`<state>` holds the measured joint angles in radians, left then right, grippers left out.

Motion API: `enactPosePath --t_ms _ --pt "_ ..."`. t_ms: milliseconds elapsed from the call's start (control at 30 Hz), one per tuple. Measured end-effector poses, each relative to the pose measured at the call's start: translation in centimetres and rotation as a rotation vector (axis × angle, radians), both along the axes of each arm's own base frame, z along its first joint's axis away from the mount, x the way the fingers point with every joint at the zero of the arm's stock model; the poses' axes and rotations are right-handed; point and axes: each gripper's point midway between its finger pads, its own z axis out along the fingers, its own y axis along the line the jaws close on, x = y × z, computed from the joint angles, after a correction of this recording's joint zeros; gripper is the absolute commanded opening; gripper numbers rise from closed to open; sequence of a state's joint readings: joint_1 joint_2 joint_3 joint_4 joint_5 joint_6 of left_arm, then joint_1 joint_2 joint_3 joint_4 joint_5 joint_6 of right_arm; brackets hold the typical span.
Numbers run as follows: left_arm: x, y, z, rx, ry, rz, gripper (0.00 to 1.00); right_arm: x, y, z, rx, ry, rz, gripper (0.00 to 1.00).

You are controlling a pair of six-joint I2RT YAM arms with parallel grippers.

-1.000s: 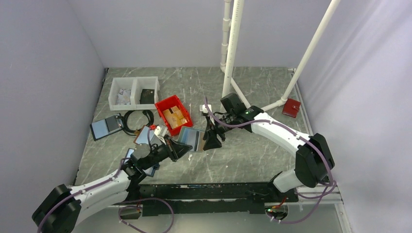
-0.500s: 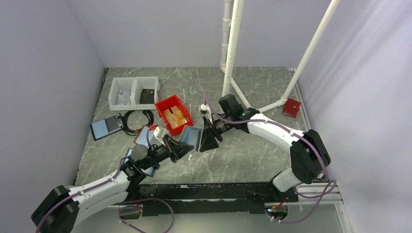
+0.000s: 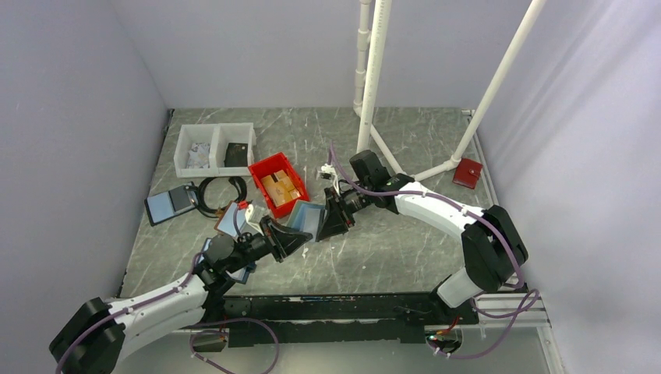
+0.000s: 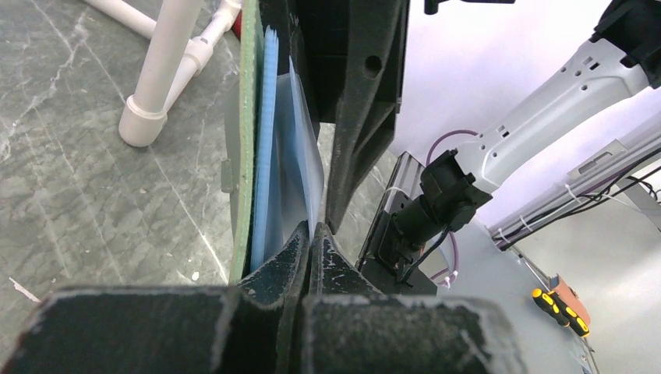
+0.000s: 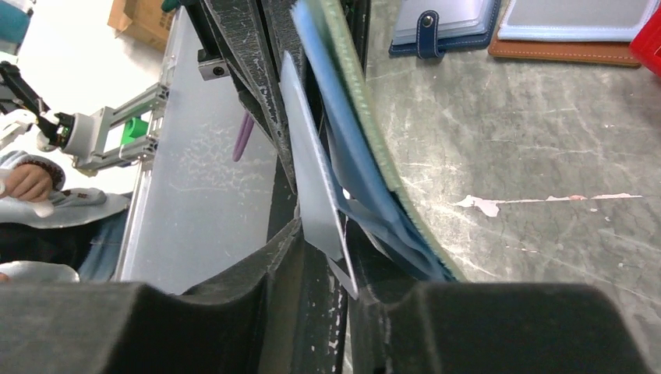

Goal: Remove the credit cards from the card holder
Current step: Remove the credit card from the card holder.

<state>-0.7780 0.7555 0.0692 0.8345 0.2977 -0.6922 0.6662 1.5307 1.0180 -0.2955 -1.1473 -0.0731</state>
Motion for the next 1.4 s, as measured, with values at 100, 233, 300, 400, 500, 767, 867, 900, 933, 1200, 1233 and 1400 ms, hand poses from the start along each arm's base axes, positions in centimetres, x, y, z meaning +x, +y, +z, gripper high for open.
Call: enactPosePath --t_ms 100,233,300,400,500,767,867,900,933,1200,1233,1400 --pt "-0.1 0.1 0.4 -0.011 -0.011 -0.001 0.00 0.0 0.0 0.2 0.011 0.007 0.006 0.18" --pt "-0.3 0.4 0.9 -0.026 -0.025 0.008 0.00 -0.2 -0.1 0.5 0.024 0.015 0.019 0.24" --pt "-0.3 0.7 1.0 -0.031 -0.027 0.016 0.00 -0.3 -0.1 0.5 0.027 0.016 0.023 0.26" --pt "-0.3 0.8 1.0 -0.033 -0.026 0.027 0.00 -0.4 -0.1 0.5 0.031 0.013 0.028 0.25" --pt "-0.2 0.9 1.0 -0.033 -0.025 0.030 0.00 -0.5 -0.1 0.7 0.038 0.018 0.037 0.25" --pt "0.1 0.5 0.5 -0.024 -0.011 0.030 0.00 -0.5 -0.2 0.7 0.041 0.023 0.036 0.02" --pt "0.1 0.5 0.5 -0.028 -0.011 0.028 0.06 -0.3 -0.3 0.6 0.039 0.023 0.033 0.00" --pt "0.1 0.5 0.5 -0.028 -0.008 0.029 0.10 -0.3 -0.3 0.6 0.038 0.023 0.033 0.00" --pt "0.1 0.5 0.4 -0.027 -0.003 0.029 0.15 -0.4 -0.3 0.5 0.037 0.022 0.033 0.00" --pt "-0.1 1.2 0.0 -0.019 0.050 0.051 0.34 -0.4 -0.4 -0.7 0.001 0.027 0.032 0.00" --pt "-0.1 1.3 -0.1 -0.018 0.057 0.053 0.34 -0.4 -0.4 -0.9 -0.005 0.029 0.031 0.00" --pt "-0.1 1.5 -0.4 -0.012 0.083 0.065 0.26 -0.5 -0.5 -1.2 -0.014 0.033 0.033 0.00"
